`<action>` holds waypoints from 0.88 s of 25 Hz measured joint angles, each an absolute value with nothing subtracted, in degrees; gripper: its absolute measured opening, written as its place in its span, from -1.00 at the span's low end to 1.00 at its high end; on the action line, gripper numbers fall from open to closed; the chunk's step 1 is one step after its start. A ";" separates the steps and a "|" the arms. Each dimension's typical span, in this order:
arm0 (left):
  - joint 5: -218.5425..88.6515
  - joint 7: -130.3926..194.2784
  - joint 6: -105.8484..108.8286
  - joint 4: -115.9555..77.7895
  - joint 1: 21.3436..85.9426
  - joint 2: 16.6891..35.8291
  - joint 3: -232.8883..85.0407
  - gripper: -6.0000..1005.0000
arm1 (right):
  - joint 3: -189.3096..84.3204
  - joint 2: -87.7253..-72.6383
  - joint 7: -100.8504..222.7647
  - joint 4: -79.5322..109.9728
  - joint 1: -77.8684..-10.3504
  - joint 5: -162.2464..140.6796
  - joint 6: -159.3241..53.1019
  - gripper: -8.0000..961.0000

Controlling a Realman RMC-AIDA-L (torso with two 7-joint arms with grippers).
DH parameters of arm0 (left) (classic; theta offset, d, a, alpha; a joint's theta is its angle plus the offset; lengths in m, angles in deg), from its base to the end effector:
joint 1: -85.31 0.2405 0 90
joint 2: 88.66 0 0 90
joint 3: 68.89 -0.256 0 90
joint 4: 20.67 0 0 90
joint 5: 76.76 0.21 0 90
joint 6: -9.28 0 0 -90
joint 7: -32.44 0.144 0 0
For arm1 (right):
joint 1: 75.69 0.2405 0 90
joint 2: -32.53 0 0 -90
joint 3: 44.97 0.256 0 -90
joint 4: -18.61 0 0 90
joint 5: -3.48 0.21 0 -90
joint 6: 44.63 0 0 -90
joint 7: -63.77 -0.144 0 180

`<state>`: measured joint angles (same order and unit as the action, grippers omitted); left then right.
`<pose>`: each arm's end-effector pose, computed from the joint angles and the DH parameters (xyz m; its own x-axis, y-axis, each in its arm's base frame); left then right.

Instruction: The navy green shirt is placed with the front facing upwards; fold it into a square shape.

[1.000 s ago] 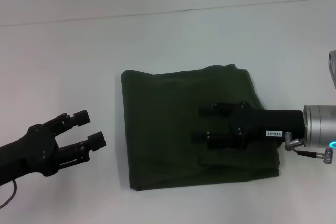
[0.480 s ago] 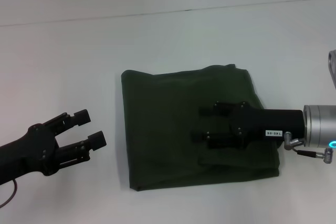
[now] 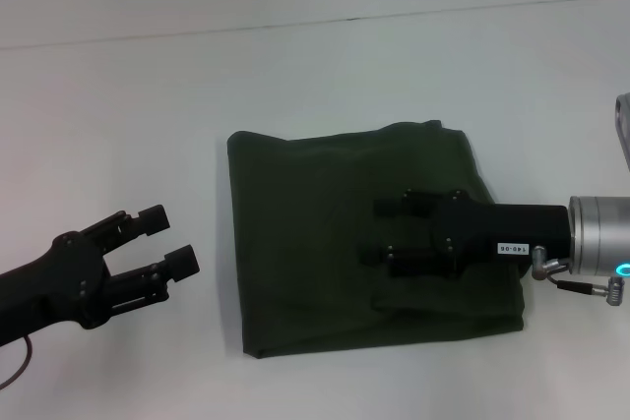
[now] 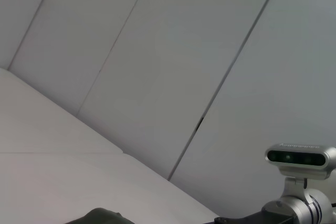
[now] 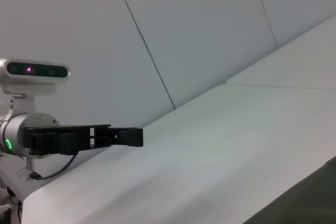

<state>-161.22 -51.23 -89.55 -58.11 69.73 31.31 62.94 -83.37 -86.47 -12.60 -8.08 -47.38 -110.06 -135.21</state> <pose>-0.2814 0.2564 0.0022 0.5304 0.4643 0.7094 0.5964 -0.7990 0.0770 0.2781 0.2972 -0.0292 0.6888 -0.4601 -0.5603 -0.5545 -0.8322 0.0017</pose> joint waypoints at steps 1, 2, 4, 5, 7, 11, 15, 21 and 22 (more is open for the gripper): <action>-161.22 -51.23 -89.53 -58.11 69.72 31.31 62.94 0.83 | -83.37 -86.46 -12.61 -8.08 -47.39 -110.06 -135.21 0.87; -161.22 -51.23 -89.50 -58.11 69.72 31.31 62.95 0.83 | -83.38 -86.47 -12.60 -8.06 -47.39 -110.06 -135.20 0.87; -161.22 -51.23 -89.46 -58.11 69.71 31.31 62.95 0.83 | -83.38 -86.46 -12.60 -8.05 -47.39 -110.06 -135.19 0.87; -161.22 -51.23 -89.45 -58.11 69.70 31.31 62.95 0.83 | -83.38 -86.47 -12.60 -8.04 -47.39 -110.06 -135.19 0.87; -161.22 -51.23 -89.43 -58.11 69.69 31.31 62.95 0.83 | -83.38 -86.46 -12.60 -8.02 -47.37 -110.07 -135.15 0.87; -161.22 -51.23 -89.41 -58.11 69.67 31.31 62.94 0.83 | -83.38 -86.46 -12.60 -8.01 -47.30 -110.06 -135.09 0.87; -161.22 -51.23 -89.36 -58.11 69.67 31.31 62.94 0.83 | -83.38 -86.46 -12.61 -8.01 -47.30 -110.07 -135.00 0.87; -161.22 -51.23 -89.32 -58.12 69.66 31.31 62.94 0.83 | -83.38 -86.46 -12.61 -8.01 -47.30 -110.06 -134.97 0.87; -161.22 -51.23 -89.32 -58.12 69.66 31.31 62.94 0.83 | -83.38 -86.47 -12.60 -8.01 -47.30 -110.07 -134.97 0.87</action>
<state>-161.22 -51.23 -89.32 -58.12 69.66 31.31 62.94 -83.38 -86.47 -12.60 -8.01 -47.30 -110.07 -134.97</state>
